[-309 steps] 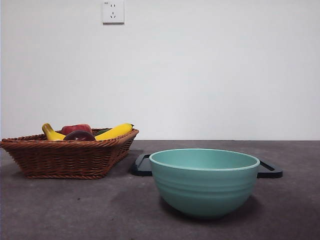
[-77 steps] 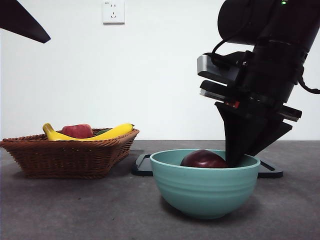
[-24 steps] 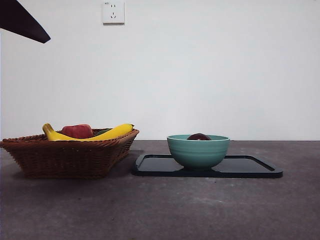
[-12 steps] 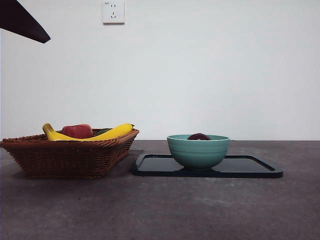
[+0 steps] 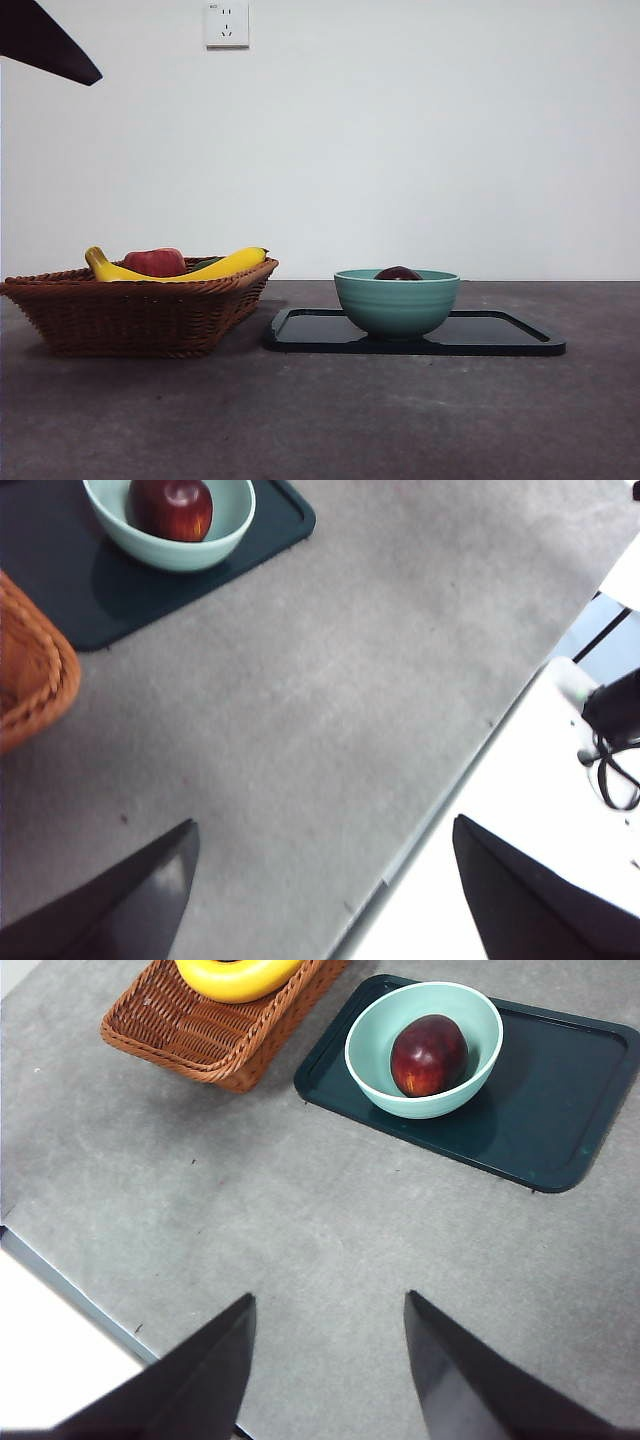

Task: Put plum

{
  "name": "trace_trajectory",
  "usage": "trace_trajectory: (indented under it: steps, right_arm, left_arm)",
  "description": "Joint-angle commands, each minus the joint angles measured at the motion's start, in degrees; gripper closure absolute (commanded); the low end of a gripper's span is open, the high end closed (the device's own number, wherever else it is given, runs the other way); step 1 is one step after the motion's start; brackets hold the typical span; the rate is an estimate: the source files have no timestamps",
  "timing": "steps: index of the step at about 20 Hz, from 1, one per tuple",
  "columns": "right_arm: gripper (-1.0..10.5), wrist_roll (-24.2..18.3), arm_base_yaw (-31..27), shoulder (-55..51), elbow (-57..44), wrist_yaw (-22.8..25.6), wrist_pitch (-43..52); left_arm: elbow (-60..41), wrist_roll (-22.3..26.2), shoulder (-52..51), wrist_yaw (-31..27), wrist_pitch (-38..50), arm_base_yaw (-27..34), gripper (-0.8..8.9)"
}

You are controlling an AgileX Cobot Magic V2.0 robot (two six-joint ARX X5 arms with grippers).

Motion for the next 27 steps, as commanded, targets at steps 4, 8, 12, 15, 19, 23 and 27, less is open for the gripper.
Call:
trace_trajectory:
  steps: [4,8,12,15,19,23,27]
  right_arm:
    - [7.1,0.81,0.31,0.20,0.52,-0.15,0.52]
    - [7.1,0.81,0.31,0.20,0.52,-0.15,0.55]
    - [7.1,0.79,0.31,0.20,0.52,-0.15,0.55]
    - [7.1,0.79,0.31,0.20,0.52,-0.15,0.55]
    - [7.1,0.79,0.31,0.20,0.52,-0.13,0.55]
    - [7.1,0.79,0.28,0.20,0.50,-0.11,0.55]
    - [7.1,0.79,0.28,0.22,0.52,-0.09,0.55]
  left_arm:
    - [1.03,-1.11,2.25,-0.02,8.41,-0.37,4.09]
    - [6.27,-1.22,11.19,-2.78,10.88,-0.37,4.09]
    - [17.18,-0.92,25.22,-6.69,12.26,-0.37,4.09]
    - [27.54,-0.57,36.33,-7.63,12.15,-0.37,4.09]
    - [40.48,-0.59,50.01,-7.74,11.54,-0.37,4.09]
    - [48.37,-0.59,60.26,-9.55,12.17,-0.48,4.09]
    - [50.53,-0.55,66.16,-9.68,13.79,-1.20,4.09]
